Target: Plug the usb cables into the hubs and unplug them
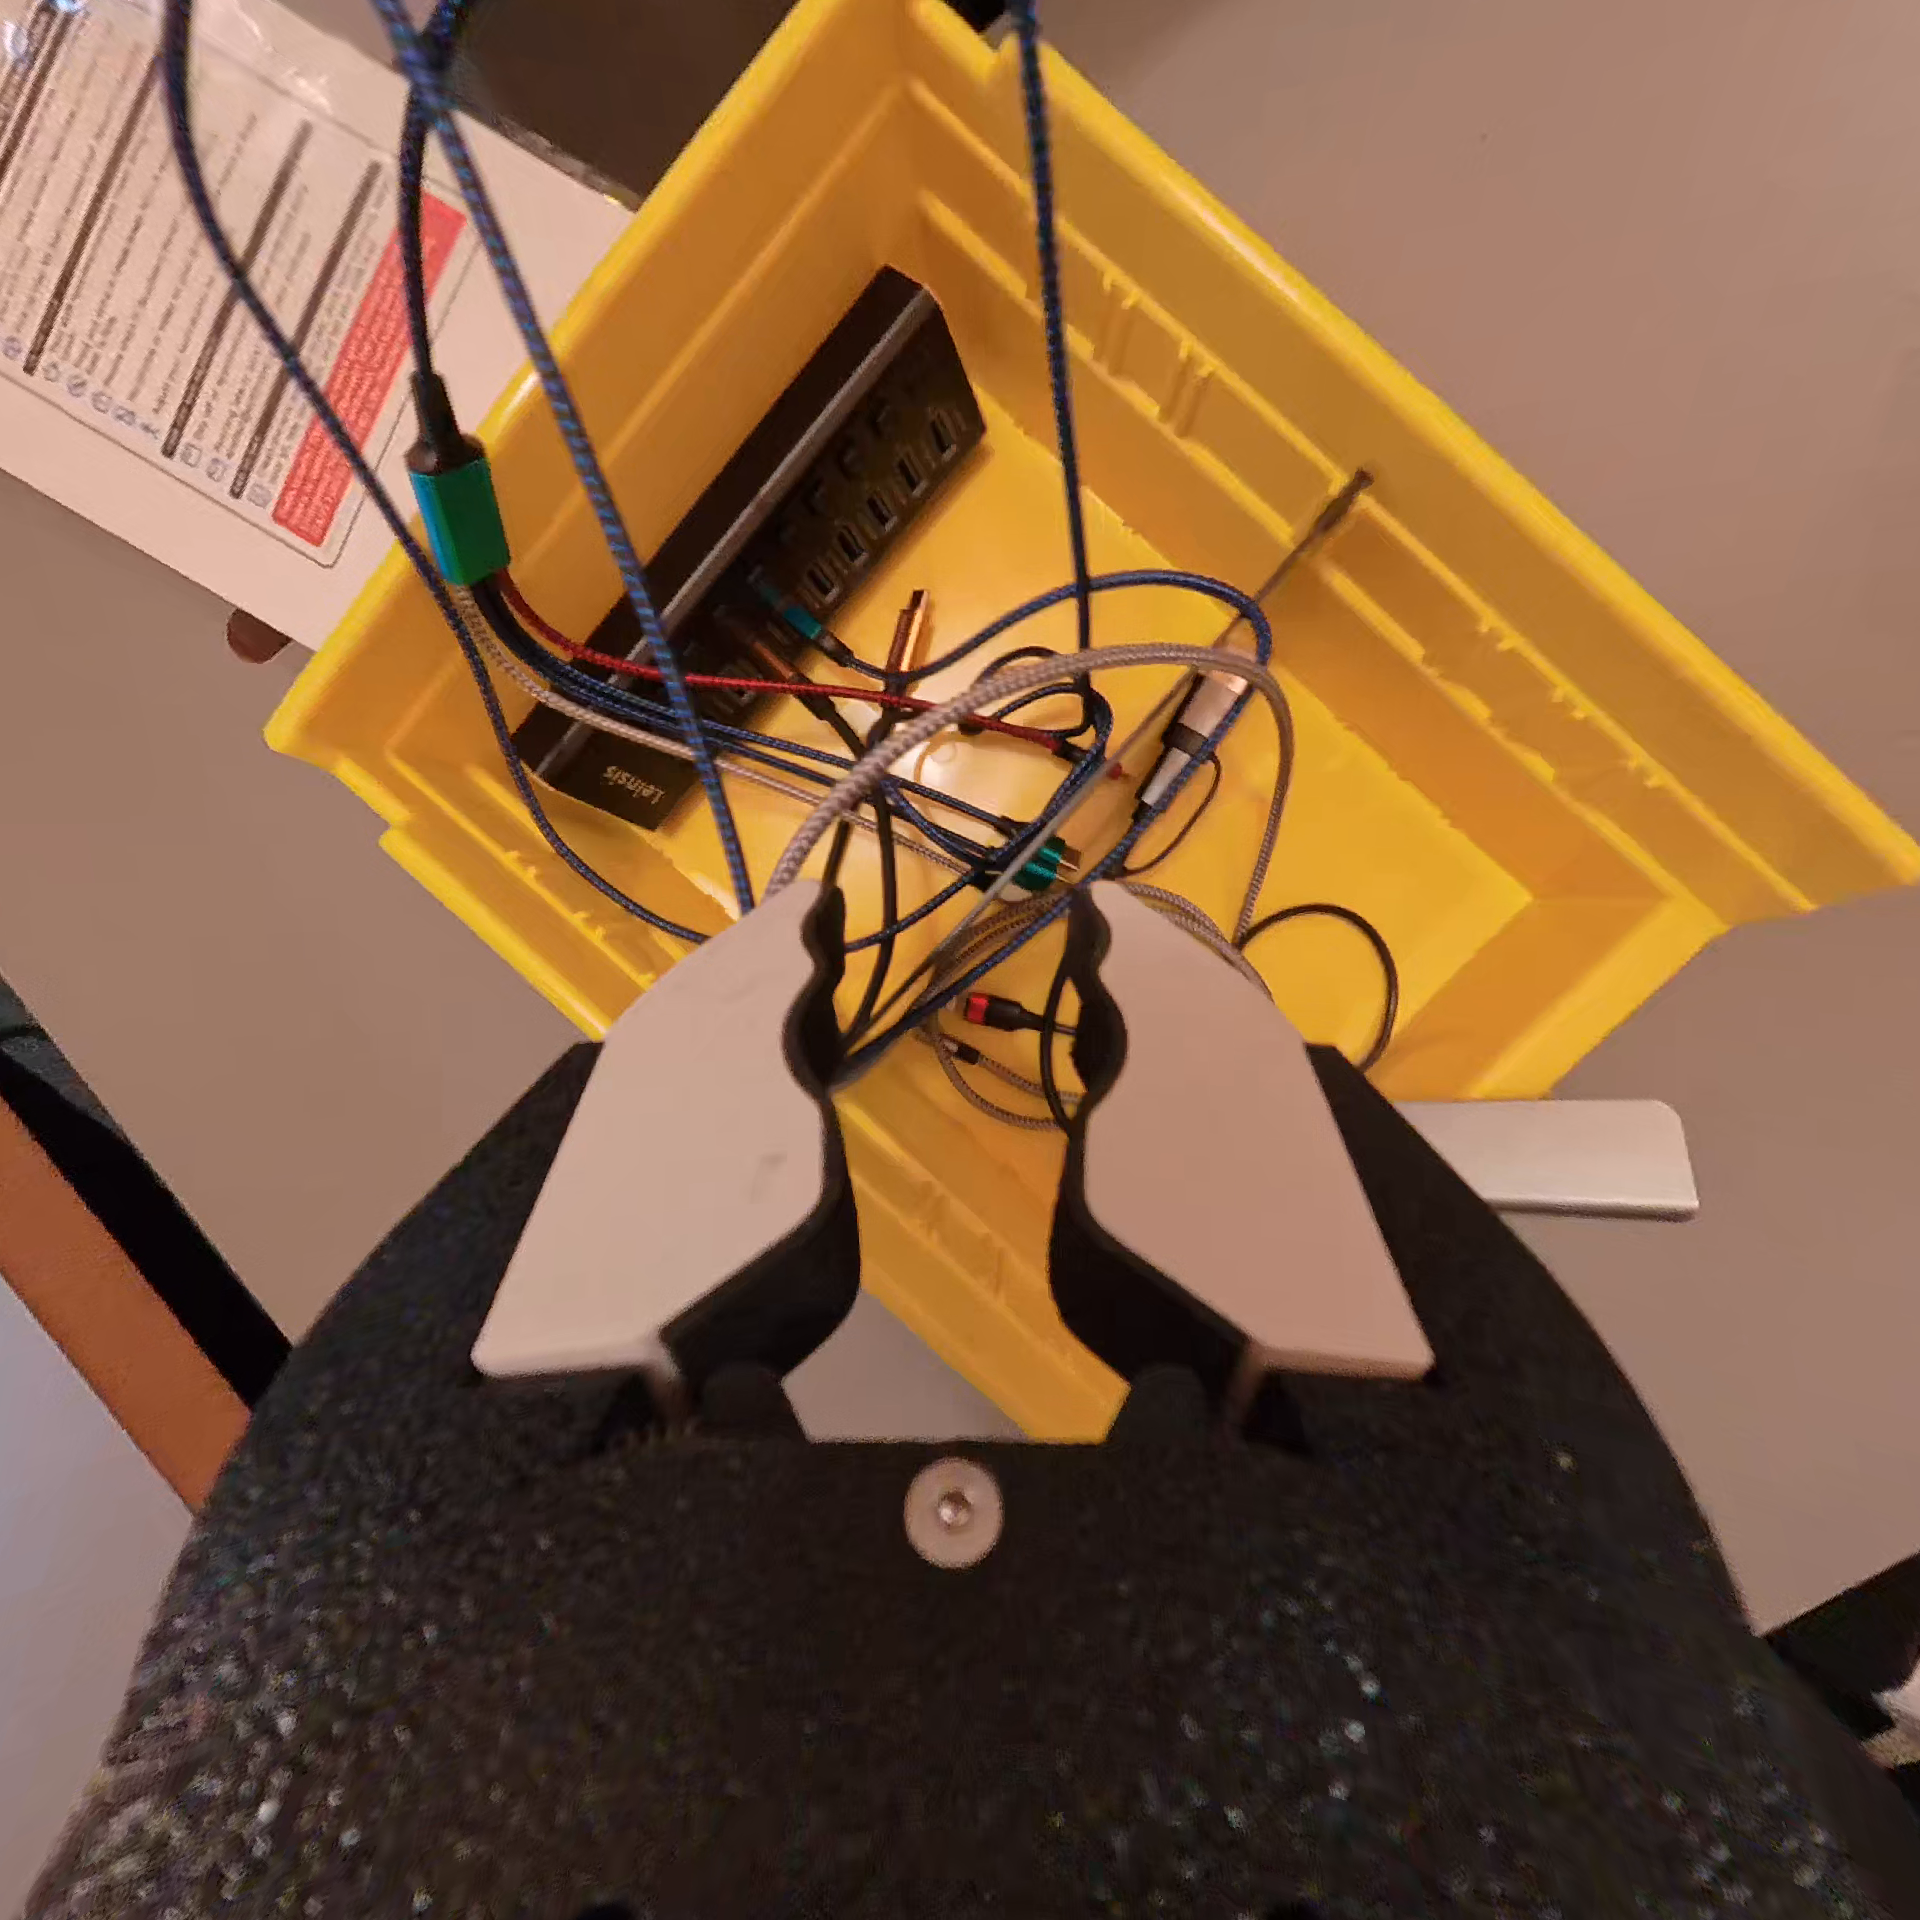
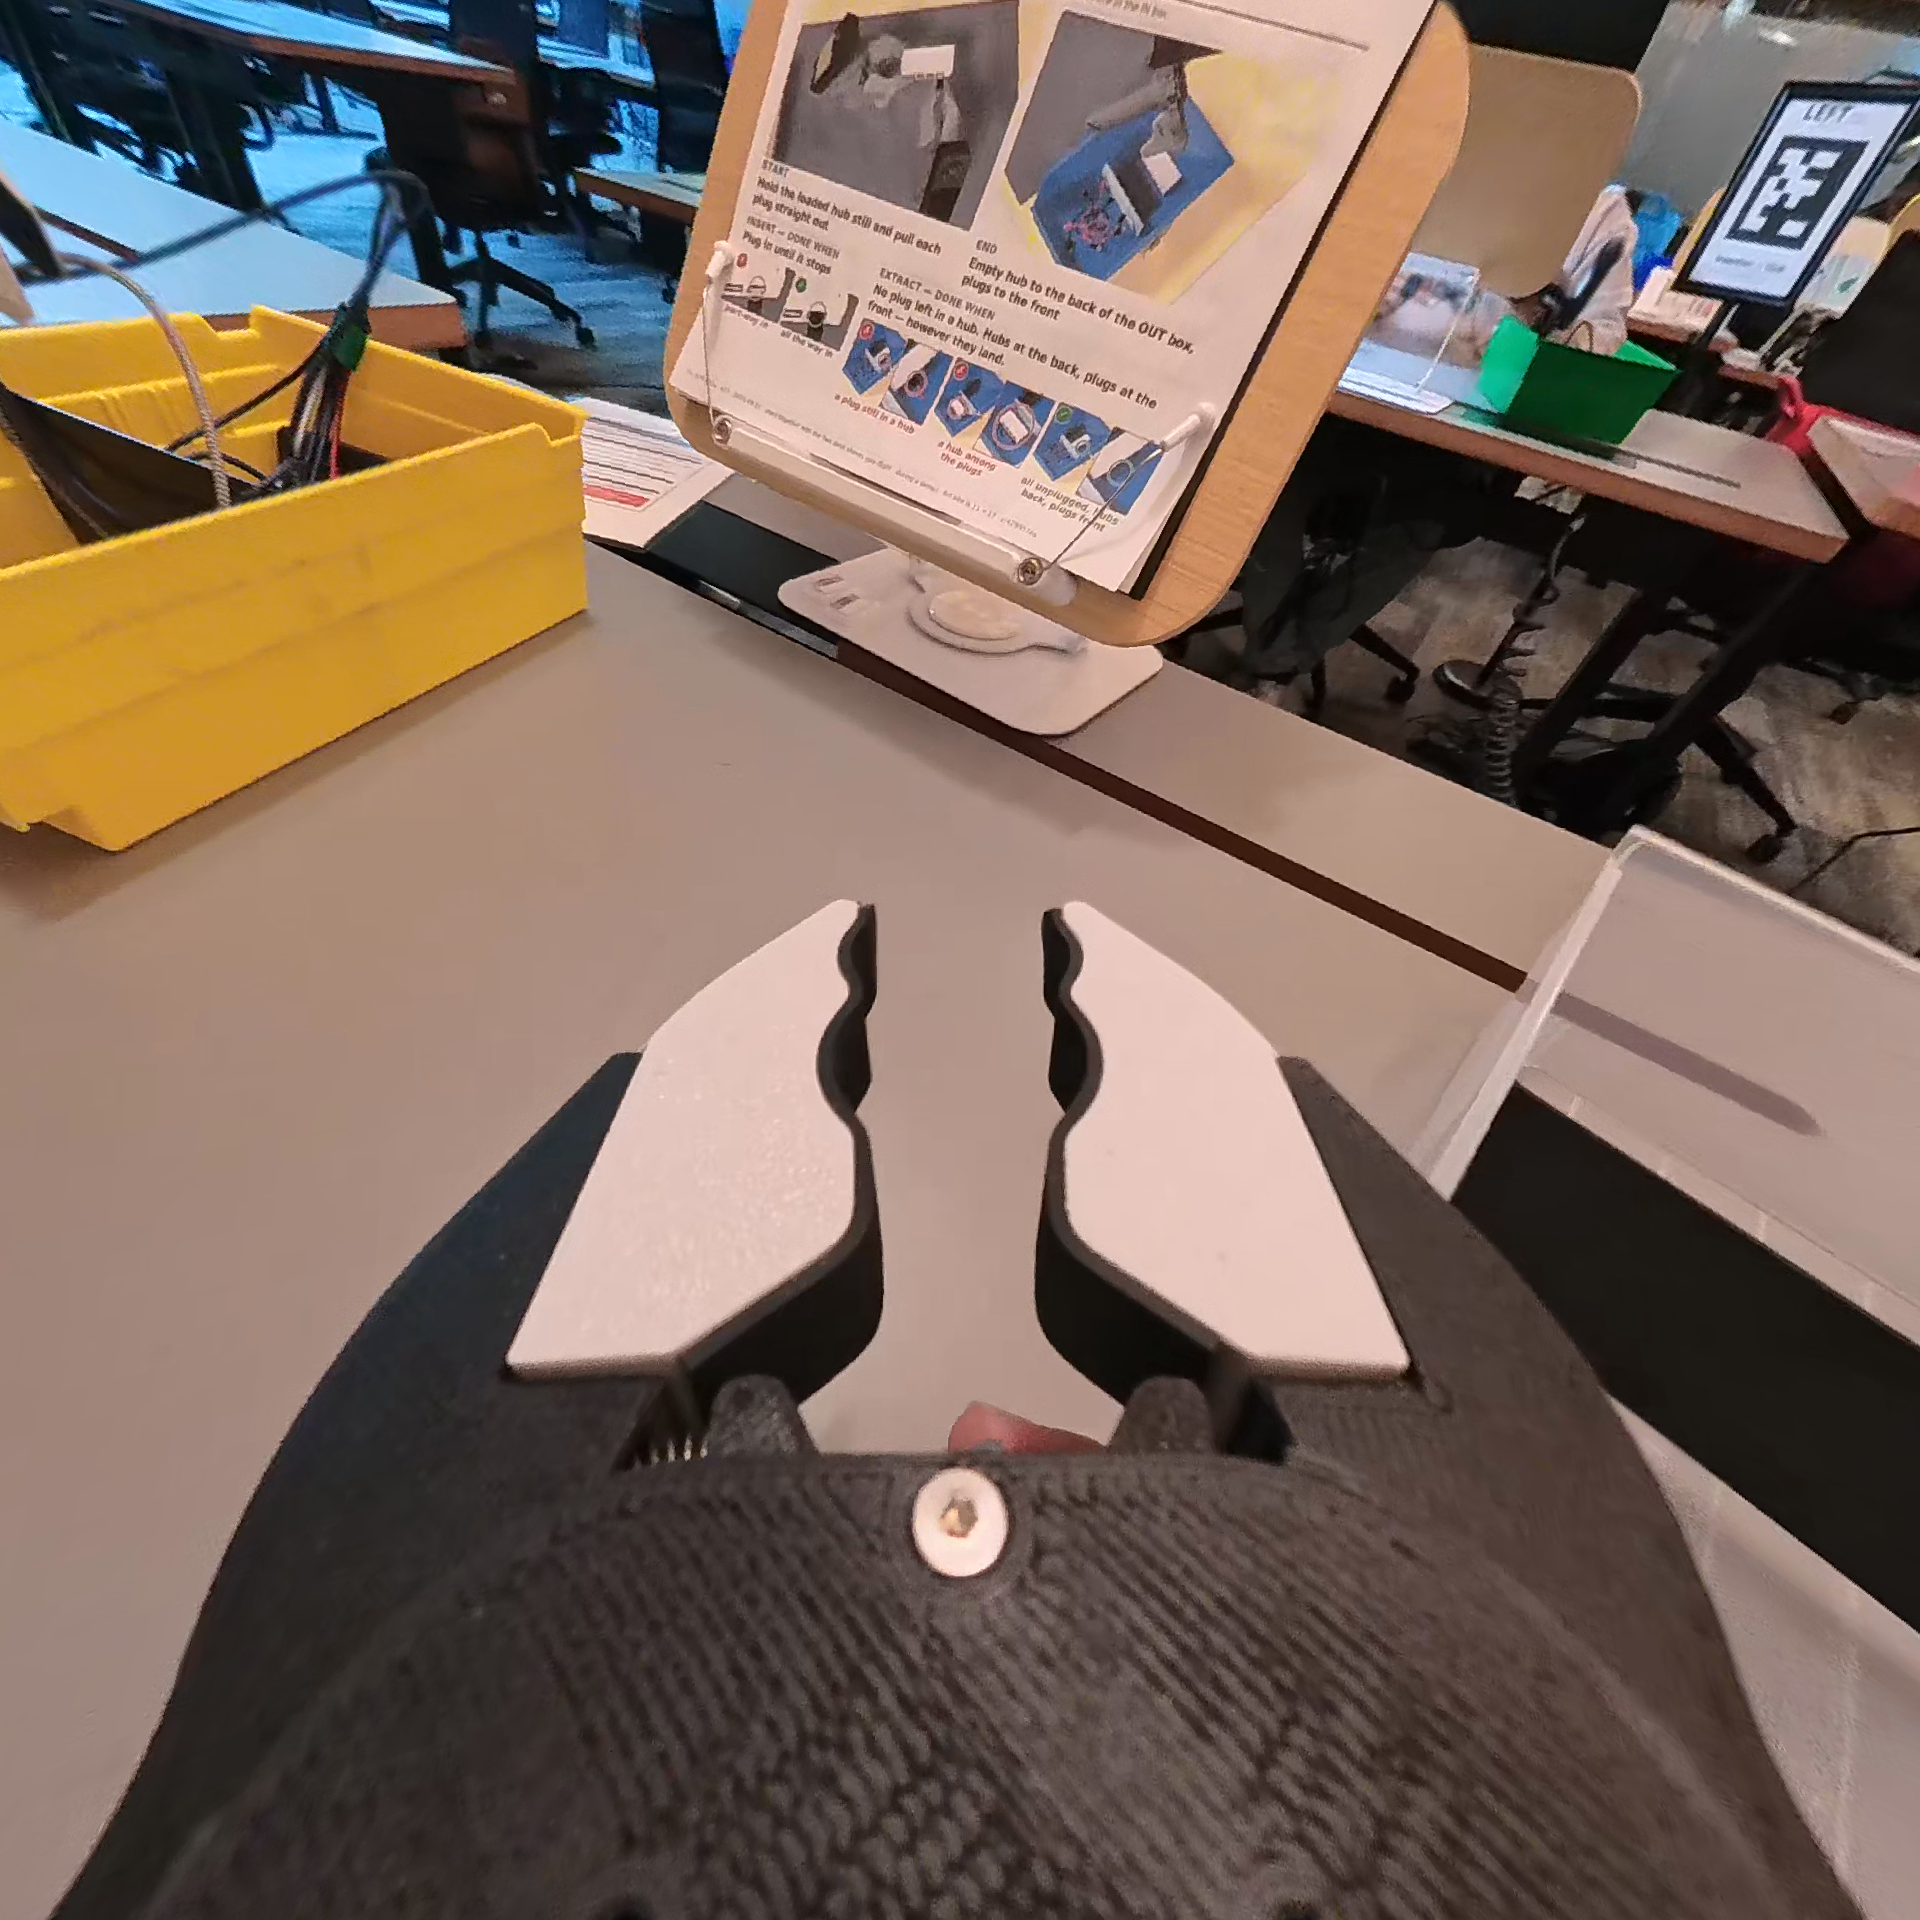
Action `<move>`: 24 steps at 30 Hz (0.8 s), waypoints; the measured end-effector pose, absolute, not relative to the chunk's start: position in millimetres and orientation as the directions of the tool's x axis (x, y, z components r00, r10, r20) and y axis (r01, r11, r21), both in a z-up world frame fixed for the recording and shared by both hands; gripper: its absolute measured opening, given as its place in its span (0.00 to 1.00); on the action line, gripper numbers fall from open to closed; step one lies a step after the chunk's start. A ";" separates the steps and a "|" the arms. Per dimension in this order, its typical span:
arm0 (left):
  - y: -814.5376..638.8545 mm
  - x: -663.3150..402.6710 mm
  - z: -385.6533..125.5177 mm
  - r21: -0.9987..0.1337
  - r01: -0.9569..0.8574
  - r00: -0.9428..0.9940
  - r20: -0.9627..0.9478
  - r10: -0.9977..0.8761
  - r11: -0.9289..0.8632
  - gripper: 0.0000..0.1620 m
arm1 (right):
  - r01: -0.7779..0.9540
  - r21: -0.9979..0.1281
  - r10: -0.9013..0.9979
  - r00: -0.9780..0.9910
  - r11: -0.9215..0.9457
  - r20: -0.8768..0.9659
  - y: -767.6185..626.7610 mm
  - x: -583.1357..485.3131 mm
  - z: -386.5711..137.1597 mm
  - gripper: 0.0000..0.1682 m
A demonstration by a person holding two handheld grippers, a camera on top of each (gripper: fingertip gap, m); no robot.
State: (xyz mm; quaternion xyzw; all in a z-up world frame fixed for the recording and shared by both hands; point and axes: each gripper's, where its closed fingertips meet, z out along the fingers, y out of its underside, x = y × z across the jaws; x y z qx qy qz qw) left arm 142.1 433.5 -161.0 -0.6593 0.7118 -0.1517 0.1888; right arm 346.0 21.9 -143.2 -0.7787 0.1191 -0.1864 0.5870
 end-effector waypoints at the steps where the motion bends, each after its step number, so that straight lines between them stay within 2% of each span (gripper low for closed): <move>1: 429.8 139.6 -159.7 -0.465 -0.879 -0.084 -0.071 -0.994 0.108 0.25 | 0.025 -0.959 -0.400 0.906 -0.281 0.141 22.5 346.2 -145.4 0.18; 6: 385.8 109.3 -154.2 -0.429 -0.813 -0.399 -0.083 -0.913 0.394 0.24 | 0.010 -0.954 -0.411 0.901 -0.298 0.138 19.9 352.0 -152.3 0.18; 8: 363.6 86.6 -164.0 -0.366 -0.740 -0.583 -0.069 -0.809 0.564 0.24 | -0.003 -0.958 -0.411 0.904 -0.285 0.119 20.8 352.4 -153.3 0.18; 10: 358.5 68.0 -180.9 -0.250 -0.697 -0.679 -0.072 -0.730 0.672 0.24 | -0.019 -0.959 -0.404 0.909 -0.283 0.102 23.5 351.5 -156.7 0.18; 13: 368.1 59.4 -205.2 -0.083 -0.683 -0.720 -0.092 -0.688 0.726 0.26 | -0.019 -0.954 -0.382 0.918 -0.300 0.101 29.6 346.4 -162.0 0.19; 19: 370.8 62.2 -245.1 0.065 -0.619 -0.785 -0.040 -0.618 0.783 0.35 | 0.030 -0.943 -0.328 0.934 -0.331 0.144 39.4 331.4 -160.0 0.19; 21: 370.7 63.5 -255.5 0.110 -0.600 -0.799 -0.025 -0.601 0.793 0.29 | 0.034 -0.945 -0.321 0.936 -0.326 0.144 40.4 328.4 -156.8 0.19; 24: 369.8 69.8 -264.9 0.130 -0.568 -0.822 -0.041 -0.568 0.813 0.28 | 0.036 -0.955 -0.308 0.942 -0.296 0.131 43.1 322.0 -148.7 0.19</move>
